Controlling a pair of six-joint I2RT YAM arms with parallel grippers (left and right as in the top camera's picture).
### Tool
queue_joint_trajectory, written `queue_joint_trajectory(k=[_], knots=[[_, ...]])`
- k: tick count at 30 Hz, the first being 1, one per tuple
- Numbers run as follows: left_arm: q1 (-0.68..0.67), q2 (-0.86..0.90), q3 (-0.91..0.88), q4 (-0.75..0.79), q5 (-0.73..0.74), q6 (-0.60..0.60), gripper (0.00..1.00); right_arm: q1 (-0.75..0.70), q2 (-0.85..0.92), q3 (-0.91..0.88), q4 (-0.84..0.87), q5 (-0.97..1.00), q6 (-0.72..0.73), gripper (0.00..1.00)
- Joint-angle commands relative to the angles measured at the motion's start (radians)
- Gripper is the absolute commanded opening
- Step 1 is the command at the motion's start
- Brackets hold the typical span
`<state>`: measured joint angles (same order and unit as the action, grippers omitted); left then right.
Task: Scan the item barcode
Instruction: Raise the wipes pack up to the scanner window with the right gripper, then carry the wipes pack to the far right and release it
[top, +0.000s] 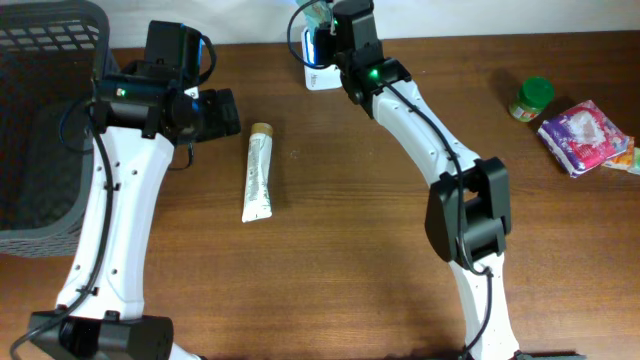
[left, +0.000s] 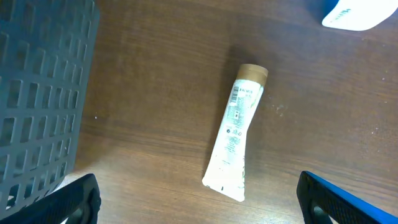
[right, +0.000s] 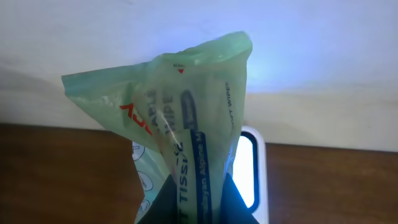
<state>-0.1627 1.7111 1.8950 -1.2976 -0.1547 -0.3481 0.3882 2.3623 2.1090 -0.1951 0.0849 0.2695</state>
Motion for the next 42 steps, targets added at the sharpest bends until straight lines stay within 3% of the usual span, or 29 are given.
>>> queue_joint_trajectory(k=[1,7,17,21,29,36,39,41,42], knots=[[-0.005,0.002,0.001,0.001,-0.007,0.005,0.99,-0.002,0.097,0.008,0.061,0.032,-0.008,0.06],[-0.005,0.002,0.001,0.001,-0.007,0.005,0.99,-0.003,0.102,0.008,0.144,0.032,-0.012,0.06],[-0.005,0.002,0.001,0.001,-0.007,0.005,0.99,-0.058,-0.003,0.008,0.085,0.033,-0.011,0.04],[-0.005,0.002,0.001,0.001,-0.007,0.005,0.99,-0.188,-0.111,0.008,-0.078,0.054,0.005,0.04],[-0.005,0.002,0.001,0.001,-0.007,0.005,0.99,-0.584,-0.228,0.008,-0.583,0.247,0.024,0.04],[-0.005,0.002,0.001,0.001,-0.007,0.005,0.99,-0.807,-0.207,-0.031,-0.725,0.206,0.027,0.05],[-0.005,0.002,0.001,0.001,-0.007,0.005,0.99,-0.850,-0.197,-0.052,-0.708,0.148,0.027,0.14],[-0.005,0.002,0.001,0.001,-0.007,0.005,0.99,-0.853,-0.188,-0.052,-0.695,0.127,0.027,0.32],[-0.005,0.002,0.001,0.001,-0.007,0.005,0.99,-0.853,-0.183,-0.052,-0.688,0.124,0.027,0.52]])
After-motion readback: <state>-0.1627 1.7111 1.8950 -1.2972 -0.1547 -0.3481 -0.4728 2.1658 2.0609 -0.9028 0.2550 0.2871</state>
